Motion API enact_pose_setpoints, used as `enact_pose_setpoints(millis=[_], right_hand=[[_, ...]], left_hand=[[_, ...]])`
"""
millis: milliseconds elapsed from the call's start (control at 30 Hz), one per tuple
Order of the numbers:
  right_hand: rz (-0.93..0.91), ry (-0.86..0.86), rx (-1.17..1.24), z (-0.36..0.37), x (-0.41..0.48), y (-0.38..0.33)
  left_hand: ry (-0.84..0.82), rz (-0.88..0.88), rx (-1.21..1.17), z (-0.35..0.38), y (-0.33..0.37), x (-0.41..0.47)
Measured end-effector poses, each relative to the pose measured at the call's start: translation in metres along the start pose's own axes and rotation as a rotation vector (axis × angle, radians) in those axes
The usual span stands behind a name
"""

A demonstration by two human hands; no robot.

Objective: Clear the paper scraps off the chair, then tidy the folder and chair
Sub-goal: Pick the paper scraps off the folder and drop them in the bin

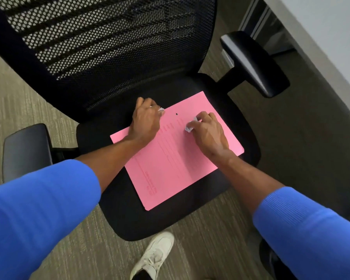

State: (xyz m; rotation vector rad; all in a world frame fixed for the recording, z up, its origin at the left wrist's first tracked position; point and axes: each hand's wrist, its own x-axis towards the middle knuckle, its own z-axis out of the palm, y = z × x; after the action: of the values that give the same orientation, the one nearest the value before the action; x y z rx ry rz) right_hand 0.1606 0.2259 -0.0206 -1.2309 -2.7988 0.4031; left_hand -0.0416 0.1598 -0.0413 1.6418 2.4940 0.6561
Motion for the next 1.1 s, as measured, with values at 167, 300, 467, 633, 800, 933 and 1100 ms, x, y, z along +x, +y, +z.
enact_pose_setpoints(millis=[167, 300, 467, 633, 800, 933, 1100], right_hand=[[0.069, 0.072, 0.098, 0.007, -0.028, 0.002], [0.107, 0.134, 0.178, 0.016, -0.062, 0.012], [0.228, 0.241, 0.274, 0.025, -0.118, 0.021], [0.439, 0.319, 0.335, 0.033, -0.189, 0.023], [0.595, 0.374, 0.414, 0.035, -0.264, 0.031], [0.649, 0.380, 0.406, 0.039, -0.317, 0.038], [0.746, 0.361, 0.442, 0.051, -0.369, 0.052]], left_hand=[[0.063, 0.022, -0.064, -0.006, 0.015, -0.012], [0.018, 0.013, -0.043, -0.007, 0.022, -0.027], [0.106, -0.048, -0.108, -0.023, 0.028, -0.041], [0.100, -0.023, -0.188, -0.025, 0.064, -0.076], [0.077, -0.049, -0.281, -0.015, 0.093, -0.113], [0.036, 0.023, -0.345, -0.004, 0.131, -0.149], [-0.083, 0.115, -0.426, 0.028, 0.196, -0.205]])
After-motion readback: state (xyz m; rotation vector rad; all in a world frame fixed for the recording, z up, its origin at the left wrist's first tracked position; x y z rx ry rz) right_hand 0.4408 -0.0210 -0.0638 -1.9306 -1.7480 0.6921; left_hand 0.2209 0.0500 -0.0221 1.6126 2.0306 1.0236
